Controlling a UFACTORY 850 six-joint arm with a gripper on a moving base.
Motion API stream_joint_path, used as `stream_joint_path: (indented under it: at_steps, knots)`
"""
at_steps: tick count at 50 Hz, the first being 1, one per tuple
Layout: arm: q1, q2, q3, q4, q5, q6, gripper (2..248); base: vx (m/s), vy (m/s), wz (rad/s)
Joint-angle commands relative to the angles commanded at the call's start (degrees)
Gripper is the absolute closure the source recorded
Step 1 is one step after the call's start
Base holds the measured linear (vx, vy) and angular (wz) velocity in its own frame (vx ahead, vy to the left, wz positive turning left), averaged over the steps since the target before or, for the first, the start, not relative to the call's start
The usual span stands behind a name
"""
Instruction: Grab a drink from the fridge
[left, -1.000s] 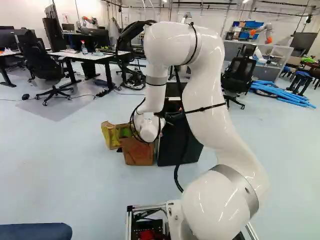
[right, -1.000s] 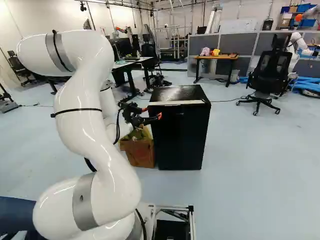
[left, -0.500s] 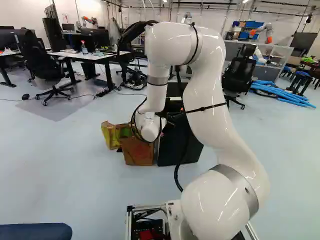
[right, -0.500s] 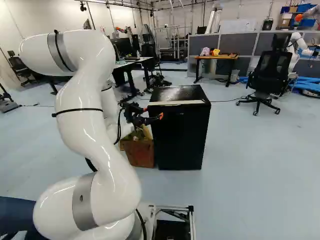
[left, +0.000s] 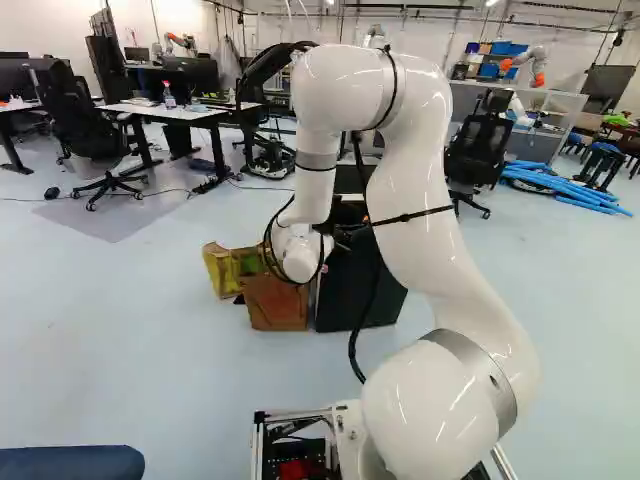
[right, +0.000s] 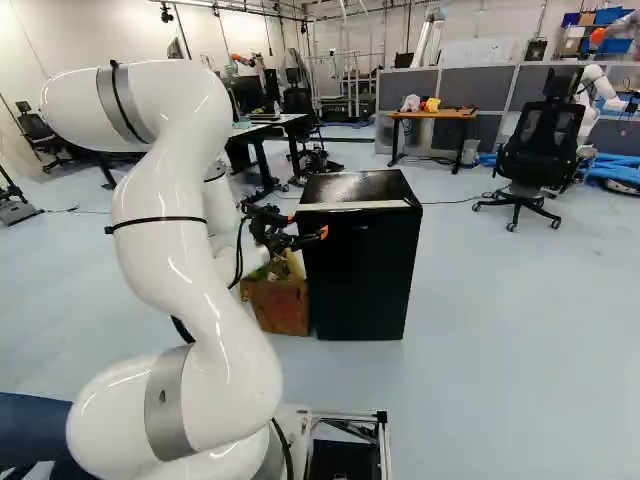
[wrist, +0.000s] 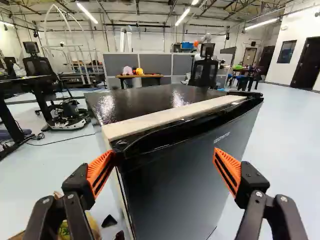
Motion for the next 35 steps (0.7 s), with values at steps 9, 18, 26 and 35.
stream_joint_path:
  at_steps: [9, 18, 26, 35]
  knots:
    - [0.02, 0.05, 0.09, 1.2, 0.0, 0.0, 3, 0.0, 0.0, 0.0]
    - [0.06, 0.16, 0.29, 2.4, 0.0, 0.0, 3, 0.0, 0.0, 0.0]
    - [0.12, 0.34, 0.61, 3.52, 0.0, 0.0, 3, 0.0, 0.0, 0.0]
    - [0.22, 0.61, 1.1, 4.71, 0.0, 0.0, 3, 0.0, 0.0, 0.0]
